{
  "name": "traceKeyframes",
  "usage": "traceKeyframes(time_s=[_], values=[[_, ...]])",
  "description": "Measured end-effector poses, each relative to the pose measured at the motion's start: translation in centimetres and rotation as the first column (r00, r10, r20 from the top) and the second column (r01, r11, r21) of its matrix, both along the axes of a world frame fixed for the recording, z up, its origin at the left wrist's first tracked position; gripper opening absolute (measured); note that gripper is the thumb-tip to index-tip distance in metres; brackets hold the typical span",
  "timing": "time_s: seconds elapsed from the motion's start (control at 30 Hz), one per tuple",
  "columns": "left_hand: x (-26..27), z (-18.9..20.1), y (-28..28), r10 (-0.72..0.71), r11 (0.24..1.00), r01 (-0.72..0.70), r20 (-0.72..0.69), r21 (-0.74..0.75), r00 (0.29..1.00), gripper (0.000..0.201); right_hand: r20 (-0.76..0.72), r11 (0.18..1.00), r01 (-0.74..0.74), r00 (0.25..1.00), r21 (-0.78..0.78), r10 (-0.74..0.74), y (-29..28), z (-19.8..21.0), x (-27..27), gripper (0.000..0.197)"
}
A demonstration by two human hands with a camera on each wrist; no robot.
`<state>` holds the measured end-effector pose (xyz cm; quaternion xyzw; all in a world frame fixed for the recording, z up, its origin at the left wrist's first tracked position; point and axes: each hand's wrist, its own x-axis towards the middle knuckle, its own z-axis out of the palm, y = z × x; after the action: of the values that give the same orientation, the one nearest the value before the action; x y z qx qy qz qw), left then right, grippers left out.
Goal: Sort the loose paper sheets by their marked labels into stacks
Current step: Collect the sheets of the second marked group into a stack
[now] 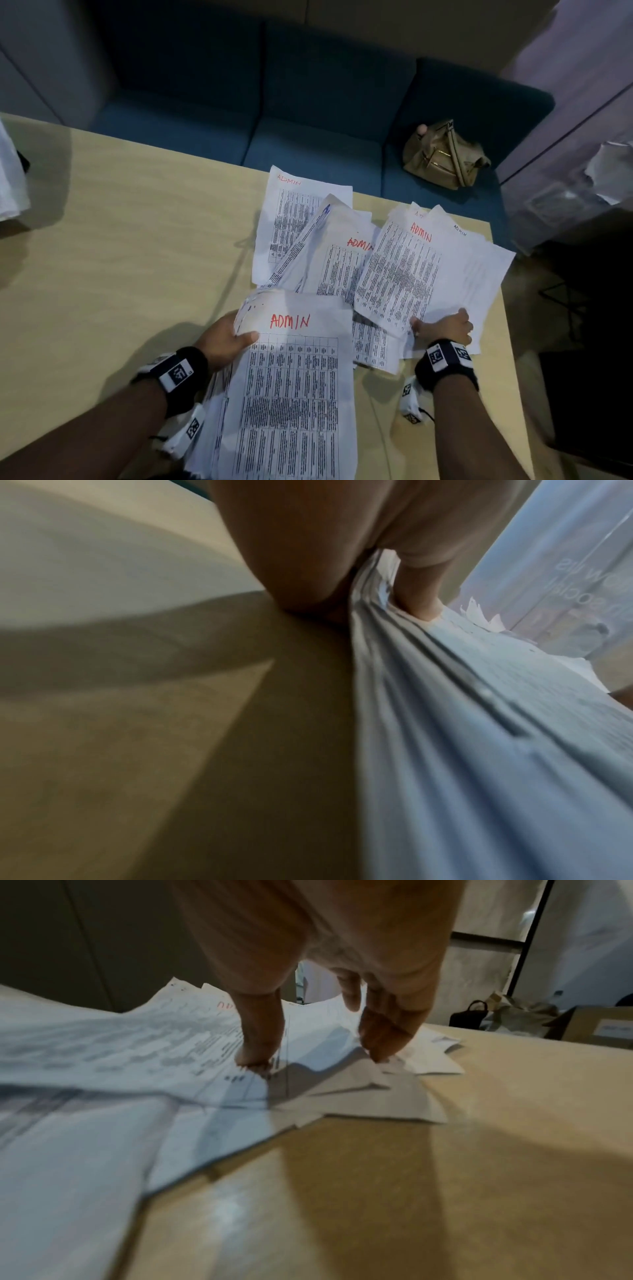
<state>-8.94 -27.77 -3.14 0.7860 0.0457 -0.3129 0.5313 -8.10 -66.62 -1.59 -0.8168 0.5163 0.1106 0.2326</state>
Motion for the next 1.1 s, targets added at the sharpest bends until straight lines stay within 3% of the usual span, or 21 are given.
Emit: traceKeyframes(time_s=[0.1, 0.2, 0.3, 0.4, 0.5, 0.6, 0.7, 0.93, 1.03, 1.1], values=[[0.0, 0.0, 0.0, 0.010, 1.000, -0.010, -0.010, 0.007, 1.000, 0.030, 0.027, 0.991, -0.019, 1.000, 0.135, 0.016, -0.2, 0.2, 0.1, 0.093], [0.1, 0.1, 0.0, 0.008, 1.000, -0.007, -0.023, 0.021, 1.000, 0.035, 0.106, 0.990, -0.051, 0.994, 0.134, 0.037, 0.0, 0.2, -0.4, 0.058], [0.1, 0.3, 0.0, -0.014, 1.000, 0.014, -0.027, 0.017, 1.000, 0.036, 0.259, 0.992, 0.104, 0.958, 0.074, -0.119, -1.0, 0.1, -0.7, 0.057], [0.0, 0.0, 0.3, 0.016, 0.999, -0.014, -0.053, 0.033, 0.998, 0.038, 0.181, 0.982, 0.188, 0.967, -0.025, -0.180, -3.1, 0.2, -1.1, 0.055], [-0.1, -0.3, 0.2, 0.054, 0.998, -0.053, -0.073, 0.027, 0.996, 0.040, 0.098, 0.983, 0.172, 0.981, -0.057, -0.166, -4.7, 0.5, -1.3, 0.051], [-0.2, 0.0, 0.1, 0.061, 0.998, -0.060, -0.078, 0.014, 0.995, 0.032, 0.120, 0.988, 0.129, 0.986, -0.082, -0.119, -5.2, 0.4, -1.2, 0.046], [-0.2, 0.2, 0.0, 0.071, 0.997, -0.071, -0.095, 0.003, 0.993, 0.035, 0.161, 0.990, 0.040, 0.987, -0.133, -0.018, -4.7, 0.1, -1.1, 0.038], [-0.1, 0.4, 0.0, 0.070, 0.998, -0.070, -0.119, 0.006, 0.990, 0.039, 0.201, 0.991, 0.014, 0.979, -0.136, 0.014, -3.7, 0.1, -1.1, 0.065], [-0.1, 0.1, 0.4, 0.060, 0.998, -0.060, -0.104, 0.003, 0.993, 0.032, 0.116, 0.968, -0.092, 0.986, -0.232, 0.122, -3.7, -0.2, -1.7, 0.056], [-0.1, -0.1, 0.5, 0.053, 0.999, -0.053, -0.109, 0.001, 0.993, 0.030, 0.023, 0.926, -0.180, 0.980, -0.333, 0.199, -3.8, -0.4, -2.1, 0.065]])
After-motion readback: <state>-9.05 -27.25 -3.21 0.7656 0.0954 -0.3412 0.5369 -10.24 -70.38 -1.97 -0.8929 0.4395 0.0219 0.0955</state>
